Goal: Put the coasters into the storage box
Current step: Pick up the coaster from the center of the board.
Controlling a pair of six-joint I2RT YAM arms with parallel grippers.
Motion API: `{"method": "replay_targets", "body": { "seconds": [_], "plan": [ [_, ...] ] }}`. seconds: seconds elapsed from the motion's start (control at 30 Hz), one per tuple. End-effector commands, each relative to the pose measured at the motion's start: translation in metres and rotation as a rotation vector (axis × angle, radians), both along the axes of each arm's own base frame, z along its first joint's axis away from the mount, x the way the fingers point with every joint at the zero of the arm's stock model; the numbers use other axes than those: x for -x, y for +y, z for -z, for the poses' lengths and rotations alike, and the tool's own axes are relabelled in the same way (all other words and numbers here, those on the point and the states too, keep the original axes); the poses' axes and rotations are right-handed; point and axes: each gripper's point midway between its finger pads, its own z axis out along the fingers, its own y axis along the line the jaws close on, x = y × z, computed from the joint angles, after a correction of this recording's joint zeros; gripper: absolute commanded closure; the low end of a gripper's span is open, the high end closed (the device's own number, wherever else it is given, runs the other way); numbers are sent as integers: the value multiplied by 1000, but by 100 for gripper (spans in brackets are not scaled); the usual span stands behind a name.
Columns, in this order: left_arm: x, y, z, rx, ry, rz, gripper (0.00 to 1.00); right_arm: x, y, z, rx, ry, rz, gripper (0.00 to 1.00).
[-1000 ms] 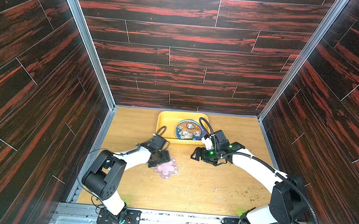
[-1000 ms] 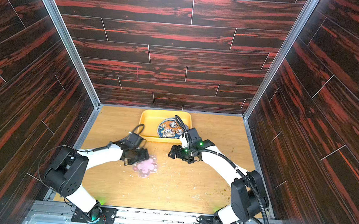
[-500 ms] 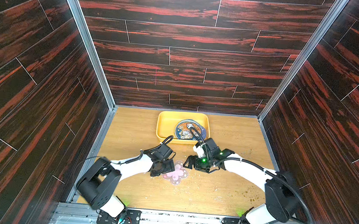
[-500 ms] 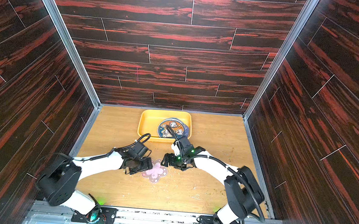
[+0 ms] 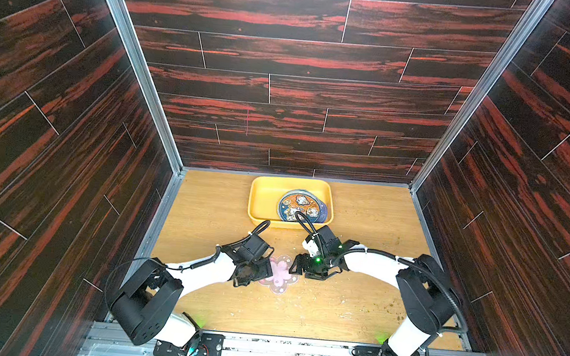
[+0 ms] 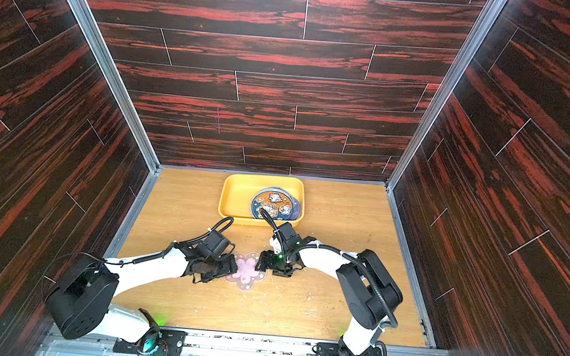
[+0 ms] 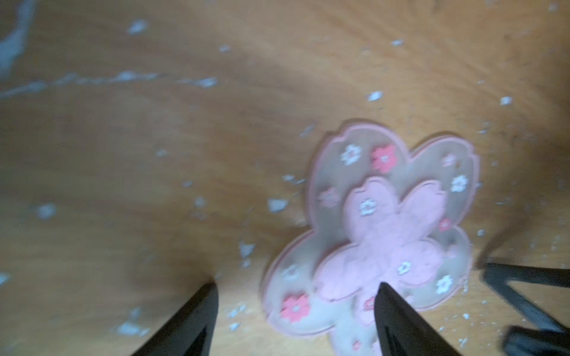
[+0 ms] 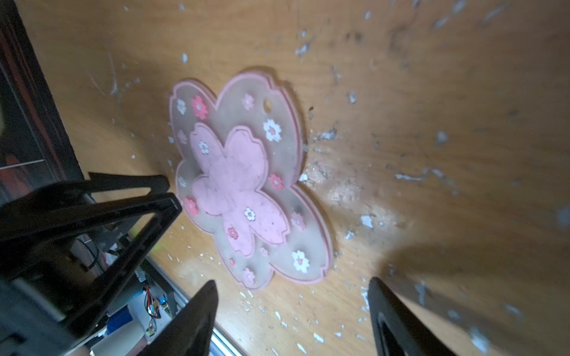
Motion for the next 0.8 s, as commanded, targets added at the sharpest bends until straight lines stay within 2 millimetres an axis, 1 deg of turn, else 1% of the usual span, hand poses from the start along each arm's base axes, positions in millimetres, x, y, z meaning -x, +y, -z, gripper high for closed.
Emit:
{"method": "replay_targets", "body": {
  "seconds": [0.0, 0.17, 0.37, 0.57, 0.67, 0.77],
  "plan": [
    [24, 0, 27, -39, 104, 26, 19, 11, 4, 14, 9, 57, -17, 24],
    [30, -6, 32, -45, 121, 48, 21, 14, 6, 25, 26, 74, -17, 27],
    [33, -9, 33, -43, 127, 57, 23, 14, 7, 32, 31, 83, -10, 33],
    [34, -11, 34, -42, 129, 61, 26, 15, 6, 37, 40, 92, -11, 35],
    [34, -11, 33, -43, 126, 60, 31, 16, 5, 38, 42, 95, -10, 35],
    [33, -11, 32, -43, 121, 57, 42, 17, 5, 39, 41, 98, -10, 36]
  ]
}}
